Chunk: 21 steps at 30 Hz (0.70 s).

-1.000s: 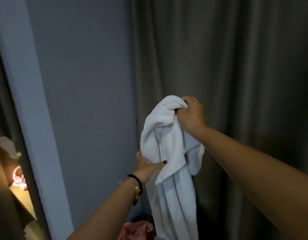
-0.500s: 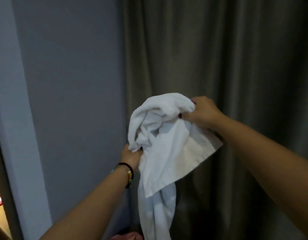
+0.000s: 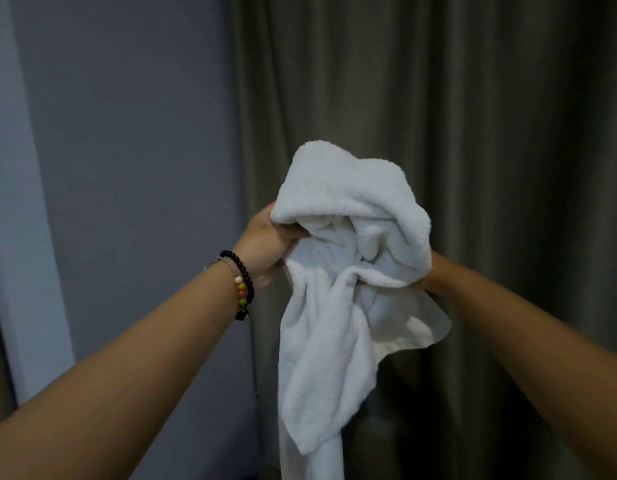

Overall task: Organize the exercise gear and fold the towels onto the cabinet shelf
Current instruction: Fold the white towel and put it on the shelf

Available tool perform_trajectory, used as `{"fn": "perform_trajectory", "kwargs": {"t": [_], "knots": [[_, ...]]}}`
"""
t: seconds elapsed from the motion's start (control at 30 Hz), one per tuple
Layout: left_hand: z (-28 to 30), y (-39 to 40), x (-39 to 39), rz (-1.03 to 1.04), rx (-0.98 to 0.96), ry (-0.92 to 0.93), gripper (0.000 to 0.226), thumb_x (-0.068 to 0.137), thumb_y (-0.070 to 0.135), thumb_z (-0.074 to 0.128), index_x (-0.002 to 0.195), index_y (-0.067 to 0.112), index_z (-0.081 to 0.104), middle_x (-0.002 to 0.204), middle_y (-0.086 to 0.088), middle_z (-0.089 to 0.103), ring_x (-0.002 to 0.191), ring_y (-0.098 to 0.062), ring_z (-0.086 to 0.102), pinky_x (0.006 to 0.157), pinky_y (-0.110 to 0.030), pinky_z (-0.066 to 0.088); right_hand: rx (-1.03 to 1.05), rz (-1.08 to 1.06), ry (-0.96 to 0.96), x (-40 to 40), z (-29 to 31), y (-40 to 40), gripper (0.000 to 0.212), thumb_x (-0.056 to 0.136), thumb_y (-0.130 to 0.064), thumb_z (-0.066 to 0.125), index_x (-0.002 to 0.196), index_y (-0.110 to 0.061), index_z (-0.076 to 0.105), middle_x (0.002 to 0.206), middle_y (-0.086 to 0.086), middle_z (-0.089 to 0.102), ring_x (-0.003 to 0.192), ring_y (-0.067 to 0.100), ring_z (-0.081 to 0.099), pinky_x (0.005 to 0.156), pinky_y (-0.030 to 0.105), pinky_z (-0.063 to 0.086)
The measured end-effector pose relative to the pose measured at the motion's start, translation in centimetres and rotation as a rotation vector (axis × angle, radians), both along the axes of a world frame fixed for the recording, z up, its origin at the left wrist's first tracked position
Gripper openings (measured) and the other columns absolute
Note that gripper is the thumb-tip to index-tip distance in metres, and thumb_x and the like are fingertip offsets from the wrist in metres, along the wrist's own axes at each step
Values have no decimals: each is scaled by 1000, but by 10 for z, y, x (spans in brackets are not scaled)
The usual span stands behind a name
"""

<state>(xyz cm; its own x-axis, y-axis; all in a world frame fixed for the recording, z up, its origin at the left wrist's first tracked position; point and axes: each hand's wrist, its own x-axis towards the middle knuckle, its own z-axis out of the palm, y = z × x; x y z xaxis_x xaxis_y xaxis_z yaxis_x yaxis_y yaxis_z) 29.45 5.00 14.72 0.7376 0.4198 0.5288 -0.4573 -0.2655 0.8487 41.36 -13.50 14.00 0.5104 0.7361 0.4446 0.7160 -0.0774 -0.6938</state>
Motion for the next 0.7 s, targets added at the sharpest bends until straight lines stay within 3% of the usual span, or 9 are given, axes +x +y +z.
{"fn": "perform_trajectory", "kwargs": {"t": [0.07,0.1,0.17,0.27,0.33,0.43,0.5,0.6,0.7], "knots": [[2,-1,0,-76,-29,-25,36,85,1,66,120,-6,58,116,-22,65,107,-34,64,92,-43,54,114,93,210,-12,-3,1,40,65,-3,86,48,-17,53,50,0,46,57,9,47,67,16,39],[2,-1,1,-95,-57,-38,34,87,3,64,119,-6,58,117,-24,65,108,-35,63,92,-44,53,172,133,257,-20,-4,3,48,33,-24,99,36,-18,51,38,-4,48,54,5,56,66,16,40],[-1,-7,-1,-47,-92,-43,21,92,5,59,111,-4,62,107,-20,67,99,-29,66,84,-38,54,338,235,291,-26,-11,12,54,9,-56,90,36,-19,61,48,-14,63,57,-9,61,68,13,46],[-1,-14,-6,203,7,-18,16,98,12,52,83,7,55,78,-4,60,60,8,60,55,-9,47,425,240,249,-23,-19,31,68,43,-43,94,99,-13,72,98,-3,74,96,11,68,91,40,54],[-5,-3,-12,300,56,-14,21,101,15,45,81,9,48,68,5,54,50,10,52,45,-4,38,429,201,178,-25,-21,36,61,65,-24,87,117,-5,62,112,8,69,106,20,65,94,45,53],[-10,9,-24,267,-91,53,26,104,20,37,85,20,55,62,19,66,94,-16,61,76,-19,47,436,156,199,-30,-14,42,53,71,-15,85,118,-7,61,110,3,69,101,13,67,84,31,55],[-25,-8,-44,179,-112,96,21,99,32,49,112,20,60,101,7,73,113,-25,60,89,-32,49,414,126,262,-39,-4,48,52,71,-17,85,117,-8,61,112,1,68,106,18,65,86,30,55],[-62,-24,-58,-125,-182,158,91,57,39,90,135,12,50,128,-11,63,115,-28,61,87,-36,55,300,71,441,-53,10,54,38,83,-15,72,118,-3,60,117,15,65,108,31,63,96,43,51],[-85,-29,-58,-105,-309,90,58,70,23,79,124,12,61,123,-13,66,111,-28,65,91,-42,53,122,123,503,-58,5,55,36,74,-21,74,108,-11,68,103,16,71,91,28,70,85,44,57]]}}
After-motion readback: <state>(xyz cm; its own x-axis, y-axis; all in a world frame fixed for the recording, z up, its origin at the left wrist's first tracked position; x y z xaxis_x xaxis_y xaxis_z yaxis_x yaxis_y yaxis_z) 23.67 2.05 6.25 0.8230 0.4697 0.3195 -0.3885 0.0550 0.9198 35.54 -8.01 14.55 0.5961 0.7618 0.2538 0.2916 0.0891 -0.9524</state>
